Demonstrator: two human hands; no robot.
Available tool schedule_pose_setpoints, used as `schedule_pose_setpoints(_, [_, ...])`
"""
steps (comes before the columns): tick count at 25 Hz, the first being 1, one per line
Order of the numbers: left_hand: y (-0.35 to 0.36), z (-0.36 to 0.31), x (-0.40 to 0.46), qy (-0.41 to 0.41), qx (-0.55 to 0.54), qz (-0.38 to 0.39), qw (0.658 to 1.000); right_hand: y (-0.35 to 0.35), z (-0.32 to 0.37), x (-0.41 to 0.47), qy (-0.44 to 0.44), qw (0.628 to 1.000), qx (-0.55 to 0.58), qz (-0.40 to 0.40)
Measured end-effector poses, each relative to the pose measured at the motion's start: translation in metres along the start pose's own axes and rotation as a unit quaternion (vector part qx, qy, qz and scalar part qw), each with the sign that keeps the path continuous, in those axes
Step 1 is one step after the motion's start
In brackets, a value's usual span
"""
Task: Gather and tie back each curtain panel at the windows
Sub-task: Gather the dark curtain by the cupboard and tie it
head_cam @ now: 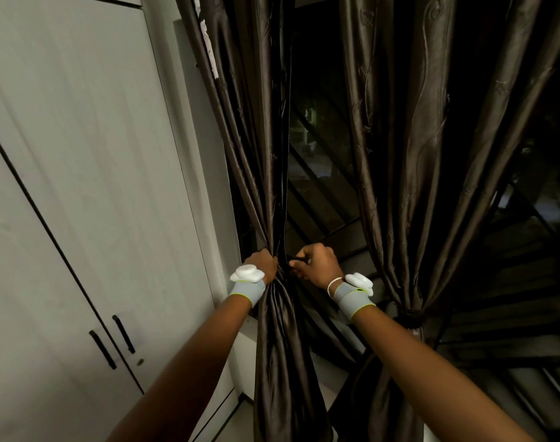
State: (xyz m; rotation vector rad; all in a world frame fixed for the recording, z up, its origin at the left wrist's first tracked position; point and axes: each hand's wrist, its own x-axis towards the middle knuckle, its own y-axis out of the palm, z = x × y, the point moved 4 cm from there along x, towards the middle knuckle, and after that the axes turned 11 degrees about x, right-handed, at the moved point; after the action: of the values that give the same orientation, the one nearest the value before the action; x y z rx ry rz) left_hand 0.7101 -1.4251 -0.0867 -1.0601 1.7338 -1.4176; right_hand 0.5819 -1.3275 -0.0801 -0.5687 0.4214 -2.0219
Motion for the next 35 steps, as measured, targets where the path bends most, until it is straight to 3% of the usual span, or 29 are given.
schedule_pose_setpoints(6, [-0.005,0.000,-0.003,0.003,0.031,0.001,1.000,0.031,0.012,-0.016,-0.009,0.999,-0.019,0.025])
schedule_pose_setpoints(17, [-0.003,0.015,-0.003,-0.055,-0.167,0.023,0.984,0.048,0.015,-0.024,0.004,0.998,-0.032,-0.057])
schedule_pose_setpoints(20, [-0.003,0.014,-0.002,-0.032,-0.156,0.014,0.987,0.045,0.016,-0.020,0.005,0.997,0.039,-0.061])
schedule_pose_setpoints(25, [-0.002,0.011,-0.005,-0.005,-0.195,0.094,0.976,0.049,0.007,-0.015,0.064,0.985,0.151,-0.062])
schedule_pose_setpoints(35, [-0.005,0.015,-0.007,0.053,-0.244,0.202,0.947,0.053,0.001,-0.014,0.054,0.961,0.269,0.034])
